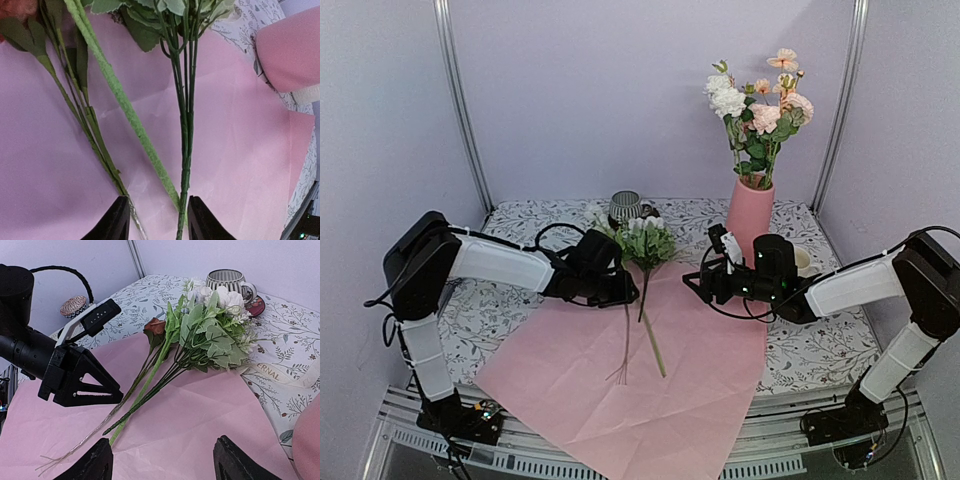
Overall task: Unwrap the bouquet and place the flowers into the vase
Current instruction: Pick up the fake flower from the flattened wrapping paper.
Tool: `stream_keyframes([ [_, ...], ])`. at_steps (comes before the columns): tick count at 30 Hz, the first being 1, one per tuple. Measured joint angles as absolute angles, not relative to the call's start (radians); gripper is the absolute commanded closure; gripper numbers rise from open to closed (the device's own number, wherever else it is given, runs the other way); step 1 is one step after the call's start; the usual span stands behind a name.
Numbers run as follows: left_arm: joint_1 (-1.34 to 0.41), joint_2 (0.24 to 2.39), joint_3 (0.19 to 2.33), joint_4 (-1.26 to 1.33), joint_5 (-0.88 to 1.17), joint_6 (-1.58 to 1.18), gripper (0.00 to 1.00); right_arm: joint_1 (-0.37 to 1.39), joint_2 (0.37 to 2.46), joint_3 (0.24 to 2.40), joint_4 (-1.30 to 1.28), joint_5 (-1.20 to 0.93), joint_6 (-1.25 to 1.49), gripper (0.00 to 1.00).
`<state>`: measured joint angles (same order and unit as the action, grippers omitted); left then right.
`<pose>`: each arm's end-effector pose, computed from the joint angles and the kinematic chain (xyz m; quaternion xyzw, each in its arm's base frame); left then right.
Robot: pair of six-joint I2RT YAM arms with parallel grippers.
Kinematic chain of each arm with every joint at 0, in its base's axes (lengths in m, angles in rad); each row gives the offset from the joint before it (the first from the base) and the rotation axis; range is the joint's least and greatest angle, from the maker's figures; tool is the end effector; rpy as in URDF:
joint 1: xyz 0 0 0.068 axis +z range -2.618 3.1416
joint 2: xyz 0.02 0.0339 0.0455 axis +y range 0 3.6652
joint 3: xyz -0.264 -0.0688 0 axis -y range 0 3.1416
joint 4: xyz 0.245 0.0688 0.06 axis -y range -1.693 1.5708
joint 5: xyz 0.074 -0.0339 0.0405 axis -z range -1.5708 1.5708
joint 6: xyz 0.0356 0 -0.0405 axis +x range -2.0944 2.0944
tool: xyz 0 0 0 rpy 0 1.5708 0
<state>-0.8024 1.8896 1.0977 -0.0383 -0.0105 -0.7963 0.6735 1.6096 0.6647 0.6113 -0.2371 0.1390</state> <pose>0.2724 -0.2812 0.1511 0.0009 0.9322 -0.2560 0.2558 0.2488 0.2093 0.1783 -0.2798 0.7621 0.3161 0.4909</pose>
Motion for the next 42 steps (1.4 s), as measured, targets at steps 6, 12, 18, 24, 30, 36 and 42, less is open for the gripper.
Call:
stream_keyframes([
  [6,-0.792,1.92,1.13,-0.038,-0.012,-0.834,0.72,0.673,1.61,0.665,0.611,-0.237,0.139,0.29],
  [12,-0.766,1.99,1.174,-0.012,0.02,-0.849,0.68,0.673,1.61,0.665,0.61,-0.237,0.139,0.29],
  [18,-0.76,2.04,1.193,0.006,0.053,-0.874,0.68,0.673,1.61,0.665,0.61,-0.237,0.139,0.29],
  [24,-0.756,2.065,1.213,0.025,0.073,-0.892,0.79,0.673,1.61,0.665,0.609,-0.237,0.138,0.29],
  [30,-0.756,2.063,1.212,0.023,0.066,-0.904,0.88,0.673,1.61,0.665,0.605,-0.237,0.138,0.29],
  [36,-0.764,1.973,1.184,-0.025,-0.014,-0.901,0.89,0.673,1.61,0.665,0.605,-0.236,0.136,0.29],
  [42,-0.786,1.85,1.183,-0.088,-0.149,-0.878,0.89,0.673,1.61,0.669,0.603,-0.235,0.134,0.29],
])
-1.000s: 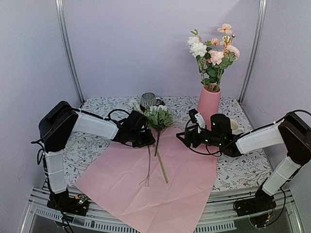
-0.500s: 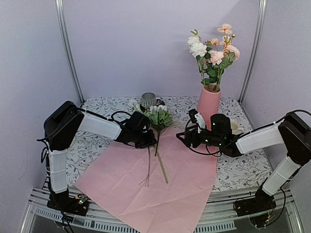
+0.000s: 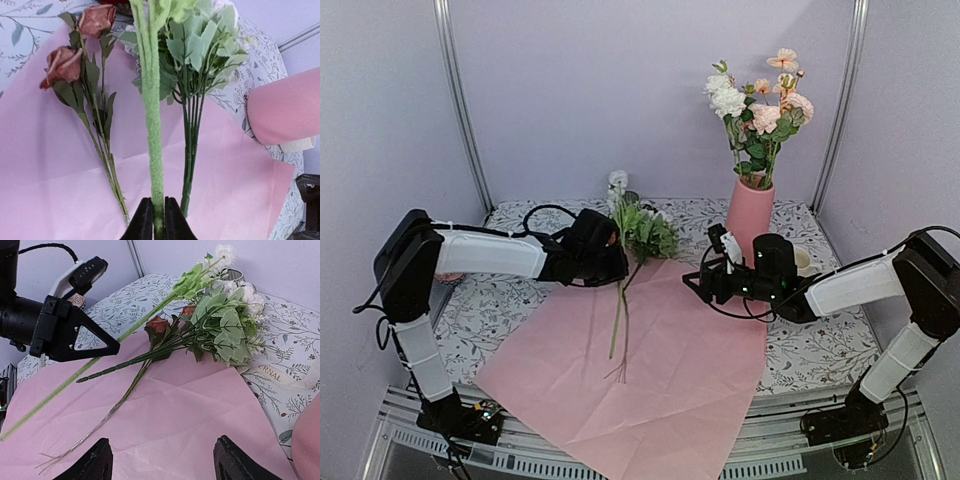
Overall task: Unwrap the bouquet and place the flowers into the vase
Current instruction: Pick up the fake flower from the flattened wrapping paper, then pass from the left arm to the right
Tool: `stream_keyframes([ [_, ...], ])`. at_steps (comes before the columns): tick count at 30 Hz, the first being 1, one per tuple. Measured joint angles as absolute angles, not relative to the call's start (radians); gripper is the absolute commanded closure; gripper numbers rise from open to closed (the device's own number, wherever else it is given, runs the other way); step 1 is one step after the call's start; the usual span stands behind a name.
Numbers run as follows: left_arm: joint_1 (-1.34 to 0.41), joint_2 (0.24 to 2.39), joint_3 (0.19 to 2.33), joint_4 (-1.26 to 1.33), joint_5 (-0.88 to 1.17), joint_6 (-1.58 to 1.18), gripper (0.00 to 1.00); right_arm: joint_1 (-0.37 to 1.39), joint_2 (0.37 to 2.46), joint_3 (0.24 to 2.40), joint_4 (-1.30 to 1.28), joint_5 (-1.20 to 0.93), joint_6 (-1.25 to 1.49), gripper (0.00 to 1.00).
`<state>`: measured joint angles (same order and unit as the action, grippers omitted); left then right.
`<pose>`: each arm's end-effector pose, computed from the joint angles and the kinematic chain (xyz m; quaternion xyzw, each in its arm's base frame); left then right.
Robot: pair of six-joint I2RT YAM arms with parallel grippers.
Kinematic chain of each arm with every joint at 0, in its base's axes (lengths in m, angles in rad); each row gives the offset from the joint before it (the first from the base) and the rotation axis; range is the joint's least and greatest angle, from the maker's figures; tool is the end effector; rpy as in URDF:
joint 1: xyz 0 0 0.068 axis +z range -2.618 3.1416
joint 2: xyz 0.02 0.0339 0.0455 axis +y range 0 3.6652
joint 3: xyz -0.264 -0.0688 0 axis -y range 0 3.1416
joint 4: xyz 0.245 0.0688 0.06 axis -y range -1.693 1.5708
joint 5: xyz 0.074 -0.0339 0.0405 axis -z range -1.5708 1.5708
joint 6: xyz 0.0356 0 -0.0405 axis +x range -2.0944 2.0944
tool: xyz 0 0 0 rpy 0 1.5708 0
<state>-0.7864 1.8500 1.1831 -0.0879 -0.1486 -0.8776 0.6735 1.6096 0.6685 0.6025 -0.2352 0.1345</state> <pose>0.2876 -0.2808 0.1881 -0.0711 0.9131 -0.2466 0.3168 0.2492 0.2095 0.1785 -0.2811 0.7632 0.3136 0.4900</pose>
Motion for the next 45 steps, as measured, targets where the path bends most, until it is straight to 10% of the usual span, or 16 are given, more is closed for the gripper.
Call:
stream_keyframes([
  [20,-0.823,1.409,0.79,-0.063,-0.336,-0.714,0.99,0.676,1.608,0.682,0.596,-0.277,0.146,0.29],
  [45,-0.825,0.929,0.365,0.768,0.233,-0.535,0.98,0.935,1.584,0.988,0.833,-0.43,0.525,0.35],
])
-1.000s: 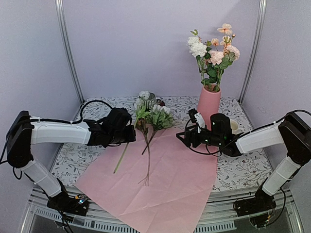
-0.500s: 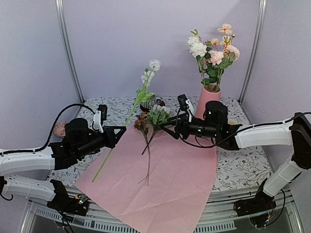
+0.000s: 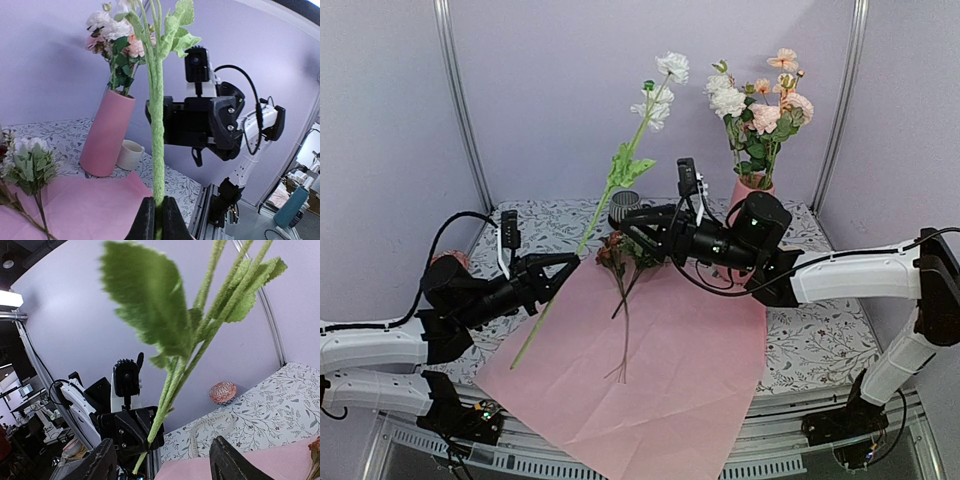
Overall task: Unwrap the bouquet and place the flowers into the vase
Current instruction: Pass from the left arm to the right
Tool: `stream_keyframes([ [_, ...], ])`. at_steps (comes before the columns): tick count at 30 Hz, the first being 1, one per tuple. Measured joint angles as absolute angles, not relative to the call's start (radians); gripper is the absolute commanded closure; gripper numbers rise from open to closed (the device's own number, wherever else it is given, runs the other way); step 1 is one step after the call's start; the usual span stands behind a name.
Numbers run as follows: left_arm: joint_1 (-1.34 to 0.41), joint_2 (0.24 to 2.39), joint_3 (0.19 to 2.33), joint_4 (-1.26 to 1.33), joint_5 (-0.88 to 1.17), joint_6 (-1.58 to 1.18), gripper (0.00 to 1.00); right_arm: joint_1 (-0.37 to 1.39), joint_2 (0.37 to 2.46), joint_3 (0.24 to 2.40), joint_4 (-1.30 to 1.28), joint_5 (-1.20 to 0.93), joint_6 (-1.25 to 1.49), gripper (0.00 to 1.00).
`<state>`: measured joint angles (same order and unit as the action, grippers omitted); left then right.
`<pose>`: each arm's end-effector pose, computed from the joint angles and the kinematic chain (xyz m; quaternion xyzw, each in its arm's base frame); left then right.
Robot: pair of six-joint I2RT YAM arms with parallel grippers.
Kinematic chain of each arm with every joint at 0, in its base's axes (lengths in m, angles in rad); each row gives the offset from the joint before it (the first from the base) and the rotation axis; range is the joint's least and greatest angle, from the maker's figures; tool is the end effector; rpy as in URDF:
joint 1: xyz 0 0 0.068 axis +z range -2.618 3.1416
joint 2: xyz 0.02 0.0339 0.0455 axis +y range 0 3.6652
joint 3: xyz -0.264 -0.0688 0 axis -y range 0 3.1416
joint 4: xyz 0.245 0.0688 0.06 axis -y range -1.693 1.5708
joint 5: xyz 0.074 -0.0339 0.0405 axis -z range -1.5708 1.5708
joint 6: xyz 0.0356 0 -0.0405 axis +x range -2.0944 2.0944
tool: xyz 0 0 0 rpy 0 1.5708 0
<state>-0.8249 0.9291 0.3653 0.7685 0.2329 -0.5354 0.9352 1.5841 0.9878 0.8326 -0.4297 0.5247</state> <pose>0.1348 -0.1580 0.2669 0.1796 0.6073 -0.5415 0.5528 0.2038 0.3012 0.3144 -0.2872 0.5578 0.6101 0.4839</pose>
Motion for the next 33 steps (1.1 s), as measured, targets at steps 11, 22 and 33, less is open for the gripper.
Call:
stream_keyframes([
  [11,-0.834,0.93,0.365,0.866,0.358,-0.538,0.99,0.949,1.667,1.148,0.876,-0.487,0.523,0.48],
  [22,-0.839,0.952,0.365,0.886,0.379,-0.539,0.96,0.966,1.72,1.207,0.876,-0.535,0.498,0.79],
  [33,-0.849,1.003,0.365,0.912,0.39,-0.525,0.02,0.968,1.629,1.089,0.876,-0.496,0.448,0.98],
])
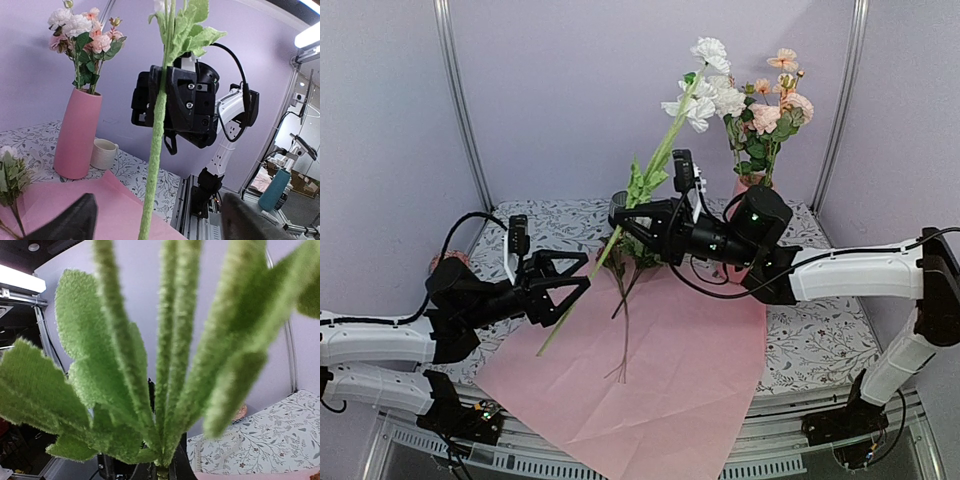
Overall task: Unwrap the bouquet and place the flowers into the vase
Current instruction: Pass from the left arm to the right, then place the fake flower in the vase.
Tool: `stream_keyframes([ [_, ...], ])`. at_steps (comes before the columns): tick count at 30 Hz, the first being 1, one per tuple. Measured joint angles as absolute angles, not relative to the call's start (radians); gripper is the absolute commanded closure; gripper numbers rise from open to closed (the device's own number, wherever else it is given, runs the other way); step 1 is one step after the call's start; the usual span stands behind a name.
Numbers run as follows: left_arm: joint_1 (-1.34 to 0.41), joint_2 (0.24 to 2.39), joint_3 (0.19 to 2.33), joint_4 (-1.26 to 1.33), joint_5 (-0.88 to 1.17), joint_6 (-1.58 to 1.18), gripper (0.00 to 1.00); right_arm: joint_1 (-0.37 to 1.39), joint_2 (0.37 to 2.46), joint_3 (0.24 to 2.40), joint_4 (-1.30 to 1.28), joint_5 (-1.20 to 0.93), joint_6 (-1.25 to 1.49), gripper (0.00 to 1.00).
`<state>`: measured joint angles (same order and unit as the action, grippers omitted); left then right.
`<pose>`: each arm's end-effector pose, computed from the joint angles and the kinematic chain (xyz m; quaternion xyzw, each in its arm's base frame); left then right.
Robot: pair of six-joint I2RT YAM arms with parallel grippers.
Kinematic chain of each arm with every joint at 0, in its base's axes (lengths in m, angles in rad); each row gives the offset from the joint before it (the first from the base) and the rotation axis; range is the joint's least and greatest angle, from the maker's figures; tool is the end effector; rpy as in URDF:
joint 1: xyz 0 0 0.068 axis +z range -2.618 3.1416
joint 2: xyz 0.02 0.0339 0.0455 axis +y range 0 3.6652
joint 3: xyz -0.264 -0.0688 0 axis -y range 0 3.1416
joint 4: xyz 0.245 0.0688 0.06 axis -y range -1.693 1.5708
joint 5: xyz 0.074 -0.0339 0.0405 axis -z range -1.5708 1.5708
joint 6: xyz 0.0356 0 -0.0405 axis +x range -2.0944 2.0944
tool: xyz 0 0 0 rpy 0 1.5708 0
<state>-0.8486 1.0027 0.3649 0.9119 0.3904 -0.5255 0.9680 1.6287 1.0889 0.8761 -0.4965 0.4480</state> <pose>0.1309 -0.1691 0.2673 0.2479 0.5598 -0.5865 0.5302 0.1990 0.3191 0.3374 -0.3379 0.4907 0.6221 0.5080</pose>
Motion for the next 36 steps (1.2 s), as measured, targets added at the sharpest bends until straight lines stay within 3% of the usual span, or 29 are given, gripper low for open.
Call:
stream_keyframes([
  [11,-0.85,0.945,0.361,0.787,0.279,-0.506,0.02,0.949,1.299,1.018,0.414,-0.128,0.179,0.98],
  [18,-0.85,0.897,0.36,0.725,0.226,-0.48,0.02,0.941,1.162,1.243,0.074,0.211,-0.049,0.98],
  [27,-0.85,0.903,0.36,0.711,0.218,-0.478,0.02,0.925,1.126,1.532,-0.065,0.523,-0.258,0.98],
  [36,-0.85,0.905,0.36,0.71,0.218,-0.479,0.02,0.892,1.133,1.583,-0.117,0.647,-0.347,0.98],
])
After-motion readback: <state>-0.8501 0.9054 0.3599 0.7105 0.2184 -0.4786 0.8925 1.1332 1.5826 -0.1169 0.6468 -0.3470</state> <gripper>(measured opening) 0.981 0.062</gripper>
